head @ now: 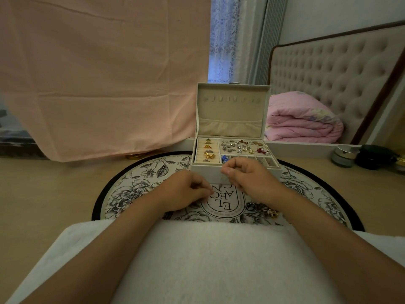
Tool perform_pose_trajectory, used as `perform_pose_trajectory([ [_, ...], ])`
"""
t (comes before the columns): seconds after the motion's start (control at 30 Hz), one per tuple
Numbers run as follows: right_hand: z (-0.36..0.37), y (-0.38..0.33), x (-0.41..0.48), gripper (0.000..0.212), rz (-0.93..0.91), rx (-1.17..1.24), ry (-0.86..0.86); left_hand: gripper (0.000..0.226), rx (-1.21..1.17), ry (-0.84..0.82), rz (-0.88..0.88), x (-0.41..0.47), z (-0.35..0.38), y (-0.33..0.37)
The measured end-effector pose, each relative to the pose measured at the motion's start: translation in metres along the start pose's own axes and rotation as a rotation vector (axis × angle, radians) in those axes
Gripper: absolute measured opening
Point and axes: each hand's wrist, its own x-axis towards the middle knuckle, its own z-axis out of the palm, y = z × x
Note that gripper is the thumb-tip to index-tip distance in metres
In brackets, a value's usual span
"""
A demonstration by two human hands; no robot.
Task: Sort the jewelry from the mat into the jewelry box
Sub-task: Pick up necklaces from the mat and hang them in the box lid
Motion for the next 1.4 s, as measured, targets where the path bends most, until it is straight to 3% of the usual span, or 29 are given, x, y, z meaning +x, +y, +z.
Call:
perform_pose_trajectory([
  [0.3,-0.012,0.001,-0.002,0.011,0.042,-0.437,-0.038,0.014,0.020,0.083,-0.062,-0.002,-0.009,0.006],
  [0.5,-0.012,0.002,-0.001,0.009,0.029,-0.225,0.003,0.007,0.235,0.066,-0.044,-0.003,-0.008,0.007],
  [0.7,-0.009,-0.001,-0.001,0.011,0.054,-0.205,-0.042,0.005,0.326,0.068,0.008,-0.003,-0.009,0.006],
  [0.83,-0.011,0.001,-0.002,0.011,0.074,-0.229,-0.035,0.013,0.277,0.035,-0.014,-0.003,-0.014,0.002],
  [0.97,-0.012,0.002,-0.002,0.009,0.047,-0.205,-0.031,0.046,0.188,-0.016,-0.022,-0.004,-0.017,0.009],
  [1.17,-0.013,-0.004,-0.002,0.008,-0.054,-0.152,-0.010,0.016,-0.277,0.031,0.027,-0.005,0.003,0.033],
  [1.4,-0.020,-0.003,-0.003,0.016,0.019,-0.185,0.012,0.013,-0.219,0.139,-0.058,-0.002,-0.005,0.020],
])
